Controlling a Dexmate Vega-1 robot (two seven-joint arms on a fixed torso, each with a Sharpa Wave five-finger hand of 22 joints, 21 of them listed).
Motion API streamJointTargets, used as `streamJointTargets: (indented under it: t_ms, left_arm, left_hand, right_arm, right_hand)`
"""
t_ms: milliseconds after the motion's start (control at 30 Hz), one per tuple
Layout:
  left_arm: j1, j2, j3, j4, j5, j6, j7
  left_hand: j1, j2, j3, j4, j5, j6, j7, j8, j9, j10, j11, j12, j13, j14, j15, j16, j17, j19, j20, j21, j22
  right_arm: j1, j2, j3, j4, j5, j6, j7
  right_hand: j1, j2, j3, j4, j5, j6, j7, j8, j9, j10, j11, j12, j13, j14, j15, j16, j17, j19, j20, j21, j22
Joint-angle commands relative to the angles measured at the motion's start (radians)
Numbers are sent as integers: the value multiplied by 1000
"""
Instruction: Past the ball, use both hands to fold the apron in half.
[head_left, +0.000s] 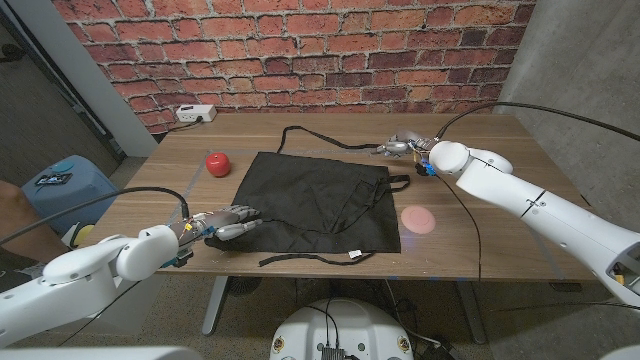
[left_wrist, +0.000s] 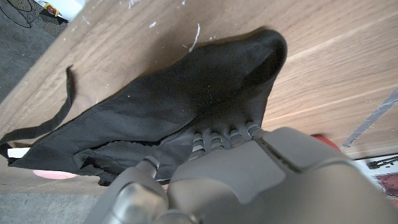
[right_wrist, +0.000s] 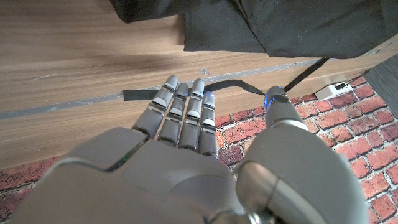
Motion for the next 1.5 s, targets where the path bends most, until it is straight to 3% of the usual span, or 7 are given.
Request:
streamJointTargets:
  t_ms: [33, 667, 1500]
  left_arm:
    - [9, -5, -10, -4, 8, -8, -5]
    - [-17, 4, 13, -3, -2, -4, -31]
    - [-45, 42, 50, -6, -31, 15, -36]
  left_hand:
    - [-6, 9, -5, 1, 9, 6, -3, -1, 2, 4, 2, 2, 1, -58, -1, 7, 4, -181, -6, 3, 5]
    - [-5, 13, -16, 0, 10, 10, -4, -1, 2, 8, 3, 2, 1, -52, -2, 8, 3, -178, -7, 4, 5]
    - [-4, 16, -31, 0, 12, 11, -5, -3, 2, 17, 2, 3, 1, -44, -3, 8, 3, -178, -7, 3, 4]
  right_arm:
    - [31, 1, -41, 20, -52, -45, 29]
    - [52, 26, -66, 115, -75, -13, 58]
    - [43, 36, -67, 134, -78, -7, 59]
  right_hand:
    - [11, 2, -1, 7, 8, 11, 3, 1, 3, 15, -1, 13, 7, 12, -4, 4, 5, 7, 2, -3, 3]
    - [11, 2, -12, 16, 11, 12, -3, -9, 4, 27, -1, 34, 25, 15, -15, 3, 15, 4, -1, -4, 3]
    - [15, 3, -22, 19, 15, 30, -14, -11, 6, 34, -12, 56, 42, 33, -27, 7, 24, 9, -7, -3, 4]
